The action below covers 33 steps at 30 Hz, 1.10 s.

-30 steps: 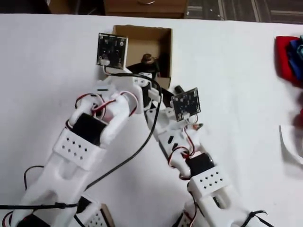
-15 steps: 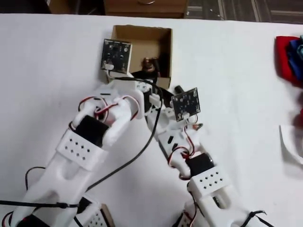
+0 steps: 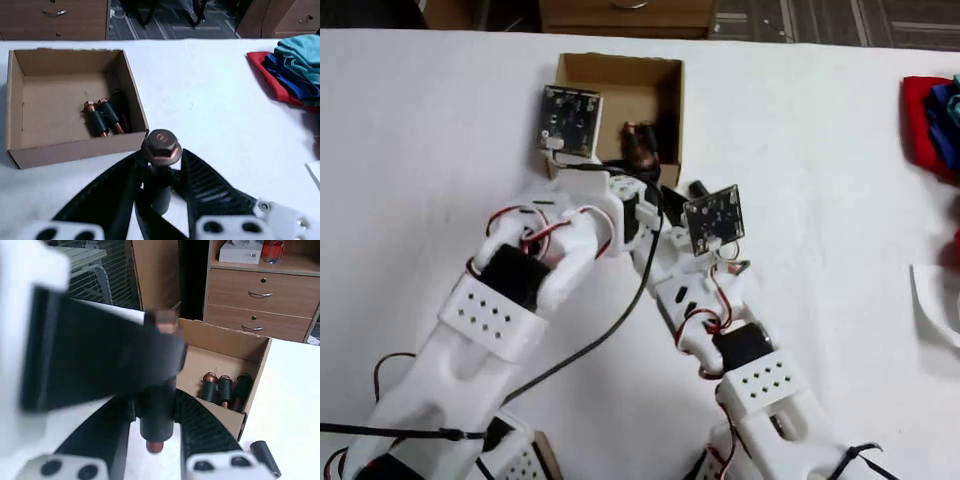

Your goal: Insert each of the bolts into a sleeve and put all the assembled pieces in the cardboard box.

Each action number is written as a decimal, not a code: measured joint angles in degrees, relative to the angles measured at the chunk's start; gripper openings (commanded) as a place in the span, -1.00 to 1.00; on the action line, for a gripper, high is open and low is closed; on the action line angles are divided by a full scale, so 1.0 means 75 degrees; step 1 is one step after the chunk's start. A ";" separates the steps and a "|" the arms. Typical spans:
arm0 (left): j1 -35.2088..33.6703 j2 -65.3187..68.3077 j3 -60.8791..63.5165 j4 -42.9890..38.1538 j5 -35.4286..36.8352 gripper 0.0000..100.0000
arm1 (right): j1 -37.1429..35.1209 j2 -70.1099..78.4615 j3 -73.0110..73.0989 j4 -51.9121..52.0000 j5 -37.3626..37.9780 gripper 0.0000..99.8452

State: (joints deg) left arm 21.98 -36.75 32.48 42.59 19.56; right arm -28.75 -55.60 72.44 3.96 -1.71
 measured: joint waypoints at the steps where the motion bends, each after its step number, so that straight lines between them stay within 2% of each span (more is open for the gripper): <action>1: 0.0000 0.0000 0.0000 0.0094 0.0000 -0.72 | 0.0000 0.0000 0.0000 0.0000 0.0000 -0.96; 8: -0.0023 -0.0211 -0.0012 0.0656 -0.0023 -0.72 | 0.0023 0.0000 0.0012 0.0000 0.0000 -0.96; 13: -0.0387 -0.0973 -0.0199 0.1184 -0.0305 -0.72 | 0.0012 0.0000 0.0012 0.0000 0.0000 -0.96; 19: -0.1524 -0.2145 -0.0516 0.2251 -0.0985 -0.72 | 0.0035 0.0000 0.0270 0.0164 0.0000 -0.96; 23: -0.2532 -0.2544 -0.0340 0.3270 -0.1137 -0.72 | 0.0516 0.0234 0.0164 0.0399 -0.0047 -0.95; 27: -0.3399 -0.2602 0.0926 0.3446 -0.2274 -0.72 | 0.1196 0.1758 -0.1430 0.1336 0.0023 -0.95; 31: -0.4325 -0.2637 0.2755 0.2473 -0.3892 -0.72 | 0.1407 0.4278 -0.4501 0.3012 0.0059 -0.96; 33: -0.4724 -0.2755 0.3634 0.1782 -0.4149 -0.72 | 0.1360 0.5697 -0.6365 0.3868 0.0059 -0.96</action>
State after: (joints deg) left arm -13.45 -57.41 59.74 55.96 -11.56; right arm -18.55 -12.88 24.70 32.97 -1.27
